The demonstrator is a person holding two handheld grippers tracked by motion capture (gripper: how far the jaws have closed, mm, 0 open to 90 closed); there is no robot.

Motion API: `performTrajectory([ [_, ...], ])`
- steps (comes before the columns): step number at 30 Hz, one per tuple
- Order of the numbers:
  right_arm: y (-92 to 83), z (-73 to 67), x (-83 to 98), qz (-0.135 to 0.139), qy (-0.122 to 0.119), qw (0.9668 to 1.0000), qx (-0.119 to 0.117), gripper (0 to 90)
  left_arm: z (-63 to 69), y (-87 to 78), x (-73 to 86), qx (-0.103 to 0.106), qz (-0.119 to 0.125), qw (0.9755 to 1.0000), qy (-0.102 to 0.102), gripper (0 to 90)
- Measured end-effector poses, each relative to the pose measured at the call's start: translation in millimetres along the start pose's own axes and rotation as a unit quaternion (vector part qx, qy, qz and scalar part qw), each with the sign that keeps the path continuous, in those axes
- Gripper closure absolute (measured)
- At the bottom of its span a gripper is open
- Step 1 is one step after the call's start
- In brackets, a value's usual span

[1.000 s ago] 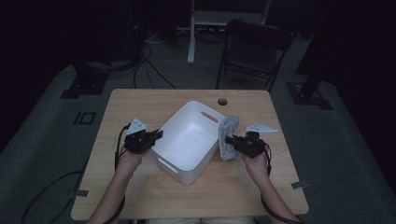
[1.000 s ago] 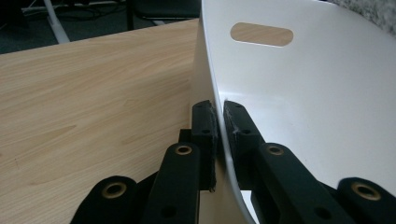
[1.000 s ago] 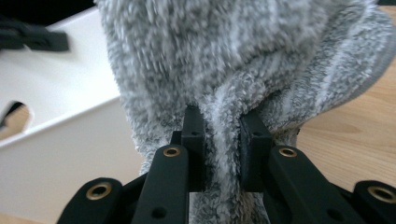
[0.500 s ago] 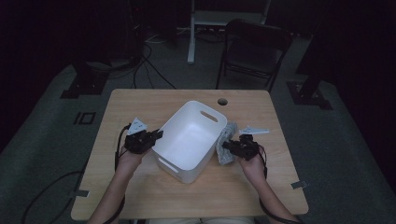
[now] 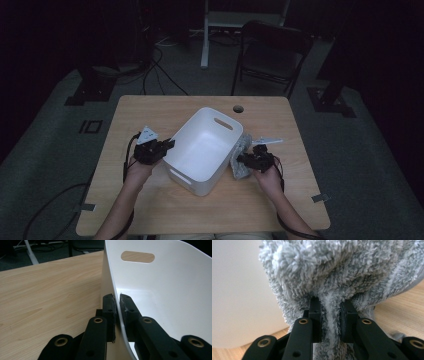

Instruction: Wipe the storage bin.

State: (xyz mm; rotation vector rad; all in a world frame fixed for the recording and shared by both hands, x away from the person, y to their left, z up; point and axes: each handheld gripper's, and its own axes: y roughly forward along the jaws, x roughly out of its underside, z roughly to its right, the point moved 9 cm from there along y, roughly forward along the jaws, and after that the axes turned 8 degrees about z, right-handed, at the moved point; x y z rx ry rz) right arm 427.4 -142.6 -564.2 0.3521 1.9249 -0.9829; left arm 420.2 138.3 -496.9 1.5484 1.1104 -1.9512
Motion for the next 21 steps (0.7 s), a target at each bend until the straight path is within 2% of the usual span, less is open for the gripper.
performTrajectory([
  [5, 7.0, 4.0, 8.8, -0.016, 0.000, 0.9999, 0.003, 75.3, 0.2, 0.1, 0.0, 0.000, 0.001, 1.0000, -0.002, 83.6],
  [6, 13.2, 6.5, 16.2, -0.030, 0.005, 0.9995, 0.005, 74.9, 0.2, 0.1, 0.0, 0.000, 0.001, 1.0000, -0.002, 83.6],
  [13, 12.1, 6.5, 16.9, -0.026, 0.012, 0.9996, 0.006, 75.1, 0.0, 0.1, 0.0, -0.002, 0.001, 1.0000, -0.002, 83.5],
  [17, 2.6, 4.3, 7.1, 0.002, 0.025, 0.9996, -0.012, 75.2, 0.1, 0.2, -0.1, -0.003, 0.001, 1.0000, -0.001, 83.5],
  [21, -14.3, -5.0, -11.3, 0.048, 0.016, 0.9982, -0.030, 75.2, 0.2, 0.3, -0.1, -0.003, 0.001, 1.0000, 0.000, 83.5],
])
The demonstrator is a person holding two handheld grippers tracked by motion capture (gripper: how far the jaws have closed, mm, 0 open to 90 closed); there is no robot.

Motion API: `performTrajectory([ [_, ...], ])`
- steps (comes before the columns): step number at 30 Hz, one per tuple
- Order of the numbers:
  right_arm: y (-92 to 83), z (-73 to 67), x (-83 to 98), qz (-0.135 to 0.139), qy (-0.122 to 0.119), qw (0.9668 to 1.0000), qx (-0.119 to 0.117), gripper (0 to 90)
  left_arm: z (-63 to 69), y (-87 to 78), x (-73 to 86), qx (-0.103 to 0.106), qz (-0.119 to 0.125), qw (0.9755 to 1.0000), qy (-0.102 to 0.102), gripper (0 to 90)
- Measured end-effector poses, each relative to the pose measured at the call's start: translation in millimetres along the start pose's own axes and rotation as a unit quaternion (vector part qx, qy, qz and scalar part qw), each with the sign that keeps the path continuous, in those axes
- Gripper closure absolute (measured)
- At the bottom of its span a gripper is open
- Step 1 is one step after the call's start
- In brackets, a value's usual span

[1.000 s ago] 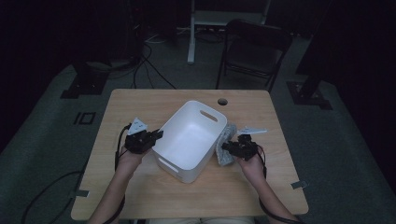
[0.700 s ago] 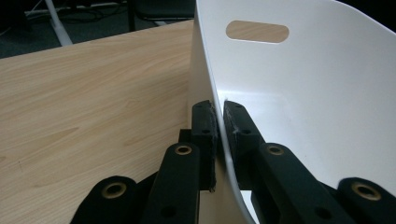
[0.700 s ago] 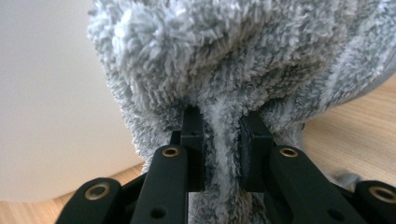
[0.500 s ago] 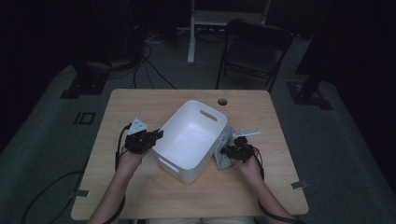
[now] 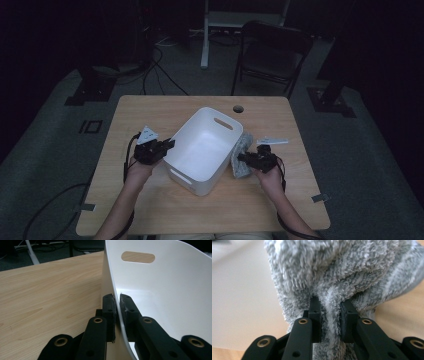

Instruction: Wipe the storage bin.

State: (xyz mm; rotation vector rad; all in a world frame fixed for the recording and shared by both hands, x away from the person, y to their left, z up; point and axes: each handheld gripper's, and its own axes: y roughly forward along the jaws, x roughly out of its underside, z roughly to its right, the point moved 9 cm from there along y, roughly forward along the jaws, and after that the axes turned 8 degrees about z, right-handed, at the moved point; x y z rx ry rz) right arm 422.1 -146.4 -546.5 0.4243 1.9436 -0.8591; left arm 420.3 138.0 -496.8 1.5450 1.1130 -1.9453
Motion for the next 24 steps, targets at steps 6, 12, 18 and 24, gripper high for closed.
performTrajectory([
  [6, -17.4, -21.3, -24.3, 0.043, -0.012, 0.9986, -0.027, 75.2, 0.6, 0.5, -0.1, 0.002, -0.001, 1.0000, 0.000, 83.5],
  [12, -11.4, -23.2, -18.8, 0.031, -0.023, 0.9991, -0.016, 75.2, 0.7, 0.5, -0.1, 0.005, 0.000, 1.0000, -0.001, 83.4],
  [18, -5.5, -21.8, -10.1, 0.011, -0.028, 0.9995, -0.011, 75.1, 0.5, 0.5, -0.1, 0.005, -0.001, 1.0000, 0.000, 83.0],
  [24, -1.9, -19.2, -5.2, 0.002, -0.032, 0.9995, -0.005, 75.1, 1.0, 0.8, -0.3, 0.001, -0.002, 1.0000, 0.004, 83.1],
])
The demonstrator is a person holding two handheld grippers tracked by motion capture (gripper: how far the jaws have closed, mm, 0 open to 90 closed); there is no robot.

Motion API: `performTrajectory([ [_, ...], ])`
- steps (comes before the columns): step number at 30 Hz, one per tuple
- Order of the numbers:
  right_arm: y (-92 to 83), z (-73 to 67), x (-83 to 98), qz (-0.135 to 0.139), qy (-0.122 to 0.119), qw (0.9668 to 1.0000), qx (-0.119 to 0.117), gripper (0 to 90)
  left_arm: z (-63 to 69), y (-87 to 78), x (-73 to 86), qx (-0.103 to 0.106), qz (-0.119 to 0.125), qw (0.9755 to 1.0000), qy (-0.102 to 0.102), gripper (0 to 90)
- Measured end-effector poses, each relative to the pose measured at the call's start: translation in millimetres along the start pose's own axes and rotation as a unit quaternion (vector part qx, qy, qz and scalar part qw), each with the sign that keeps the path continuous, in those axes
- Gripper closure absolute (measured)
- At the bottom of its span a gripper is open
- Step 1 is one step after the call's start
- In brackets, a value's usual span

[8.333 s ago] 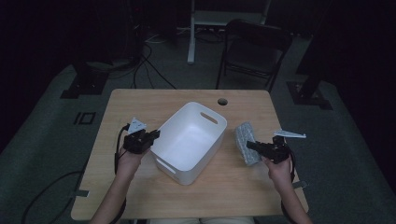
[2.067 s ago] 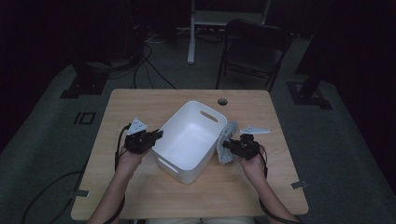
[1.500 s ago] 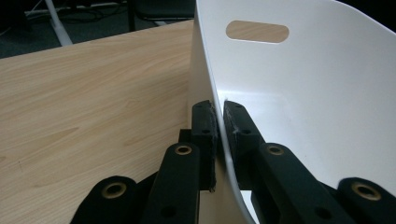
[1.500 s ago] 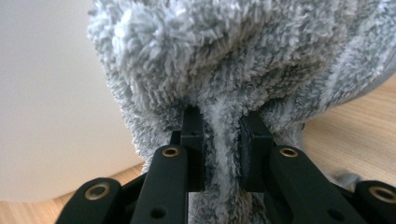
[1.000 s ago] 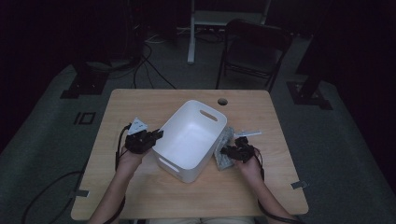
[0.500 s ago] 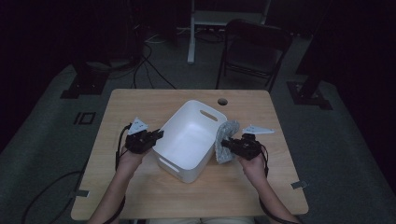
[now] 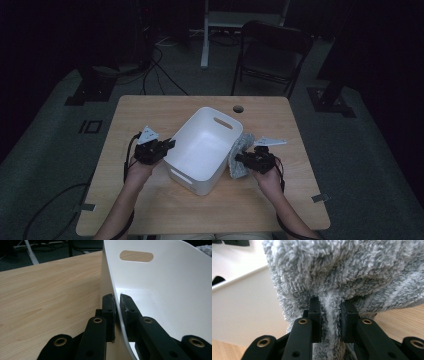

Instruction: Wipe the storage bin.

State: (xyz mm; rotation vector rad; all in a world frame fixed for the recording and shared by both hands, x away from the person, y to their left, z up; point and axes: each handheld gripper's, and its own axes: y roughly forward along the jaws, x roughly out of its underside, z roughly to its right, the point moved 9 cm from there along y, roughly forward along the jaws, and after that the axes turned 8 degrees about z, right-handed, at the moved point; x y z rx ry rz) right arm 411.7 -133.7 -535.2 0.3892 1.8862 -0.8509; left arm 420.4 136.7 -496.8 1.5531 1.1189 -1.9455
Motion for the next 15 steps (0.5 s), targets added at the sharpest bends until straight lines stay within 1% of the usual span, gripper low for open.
performTrajectory([
  [2, 2.9, 1.9, 4.0, -0.007, -0.002, 1.0000, 0.005, 75.1, 0.1, 0.0, 0.0, 0.000, 0.000, 1.0000, 0.001, 83.1],
  [12, 11.5, 8.6, 16.0, -0.026, -0.003, 0.9995, 0.018, 75.1, 0.2, 0.8, -0.4, -0.004, 0.000, 1.0000, 0.004, 83.0],
  [13, 12.5, 9.5, 17.4, -0.030, -0.002, 0.9994, 0.019, 75.1, 0.2, 1.0, -0.4, -0.004, 0.000, 1.0000, 0.003, 82.9],
  [15, 15.7, 11.5, 21.3, -0.034, 0.010, 0.9992, 0.019, 75.1, 0.4, 1.3, -0.6, -0.004, 0.000, 1.0000, 0.005, 83.0],
])
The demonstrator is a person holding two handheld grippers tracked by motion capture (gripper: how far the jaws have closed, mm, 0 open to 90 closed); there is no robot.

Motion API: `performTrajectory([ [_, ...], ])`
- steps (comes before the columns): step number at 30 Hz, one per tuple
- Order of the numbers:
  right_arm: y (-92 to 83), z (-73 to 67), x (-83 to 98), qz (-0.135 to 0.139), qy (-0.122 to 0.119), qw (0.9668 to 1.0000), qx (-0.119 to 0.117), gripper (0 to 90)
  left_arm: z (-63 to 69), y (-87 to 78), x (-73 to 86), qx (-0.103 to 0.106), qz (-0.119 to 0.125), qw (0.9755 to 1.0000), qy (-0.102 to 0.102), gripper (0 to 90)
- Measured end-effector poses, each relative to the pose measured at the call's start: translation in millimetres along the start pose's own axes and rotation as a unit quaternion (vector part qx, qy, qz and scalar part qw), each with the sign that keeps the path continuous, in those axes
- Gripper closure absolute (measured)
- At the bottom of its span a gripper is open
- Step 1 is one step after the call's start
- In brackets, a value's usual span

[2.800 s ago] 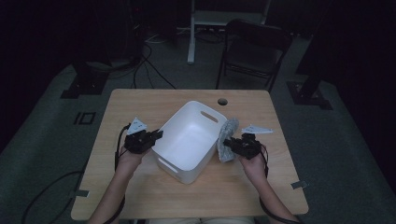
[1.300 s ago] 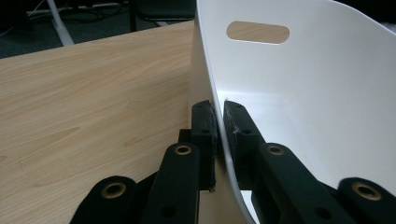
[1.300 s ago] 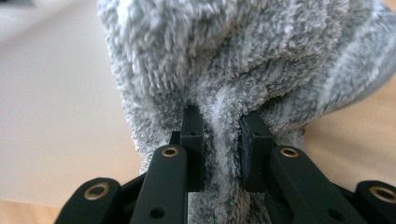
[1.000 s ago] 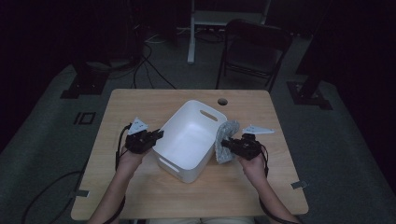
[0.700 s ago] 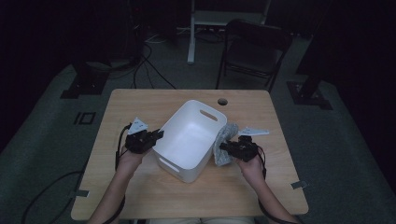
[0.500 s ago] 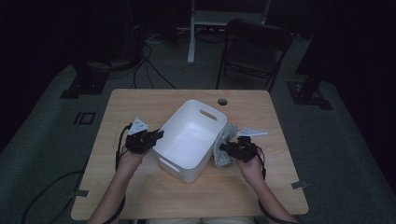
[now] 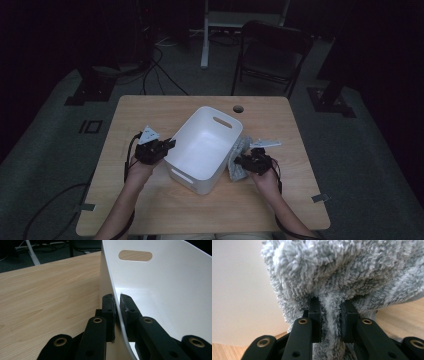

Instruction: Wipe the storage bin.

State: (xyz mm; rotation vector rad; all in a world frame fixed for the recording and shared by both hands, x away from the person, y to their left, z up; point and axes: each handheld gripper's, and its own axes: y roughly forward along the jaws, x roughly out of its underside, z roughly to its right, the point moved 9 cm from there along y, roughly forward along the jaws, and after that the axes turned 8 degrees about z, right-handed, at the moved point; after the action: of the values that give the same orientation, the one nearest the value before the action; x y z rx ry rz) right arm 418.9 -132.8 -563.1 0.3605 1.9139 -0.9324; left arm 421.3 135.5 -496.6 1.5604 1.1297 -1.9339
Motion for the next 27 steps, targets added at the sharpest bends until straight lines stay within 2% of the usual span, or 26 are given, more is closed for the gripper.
performTrajectory([
  [6, 13.7, 7.1, 18.1, -0.033, 0.003, 0.9994, 0.013, 75.0, 0.1, 0.2, -0.1, 0.000, 0.000, 1.0000, 0.000, 83.0],
  [11, 14.5, 7.1, 18.8, -0.036, 0.009, 0.9992, 0.018, 75.2, -0.1, 0.3, -0.2, -0.003, 0.002, 1.0000, -0.002, 82.9],
  [13, 13.2, 6.2, 18.7, -0.033, 0.019, 0.9992, 0.012, 75.2, -0.1, 0.6, -0.3, -0.004, 0.003, 1.0000, -0.005, 82.9],
  [16, 10.0, 4.3, 16.2, -0.031, 0.019, 0.9993, 0.008, 75.3, -0.2, 0.7, -0.4, -0.004, 0.003, 1.0000, -0.003, 82.8],
  [19, 1.4, -0.6, 7.3, -0.013, 0.022, 0.9997, -0.003, 75.3, -0.1, 1.0, -0.5, -0.004, 0.003, 1.0000, -0.003, 82.8],
  [21, -10.1, -13.0, -4.5, 0.009, 0.034, 0.9991, -0.022, 75.3, 0.1, 1.1, -0.5, -0.003, 0.002, 1.0000, -0.001, 82.8],
  [22, -14.0, -18.5, -8.9, 0.019, 0.030, 0.9990, -0.027, 75.3, 0.2, 1.1, -0.6, -0.003, 0.001, 1.0000, 0.000, 82.8],
  [23, -19.6, -26.1, -15.7, 0.032, 0.016, 0.9990, -0.028, 75.3, 0.3, 1.1, -0.5, -0.002, 0.001, 1.0000, 0.001, 82.8],
  [26, -29.4, -36.4, -27.7, 0.058, 0.008, 0.9975, -0.039, 75.3, 0.5, 1.3, -0.6, -0.002, 0.000, 1.0000, 0.001, 82.8],
  [27, -29.7, -37.0, -28.3, 0.057, 0.003, 0.9977, -0.036, 75.3, 0.5, 1.2, -0.5, -0.001, 0.001, 1.0000, 0.000, 82.9],
])
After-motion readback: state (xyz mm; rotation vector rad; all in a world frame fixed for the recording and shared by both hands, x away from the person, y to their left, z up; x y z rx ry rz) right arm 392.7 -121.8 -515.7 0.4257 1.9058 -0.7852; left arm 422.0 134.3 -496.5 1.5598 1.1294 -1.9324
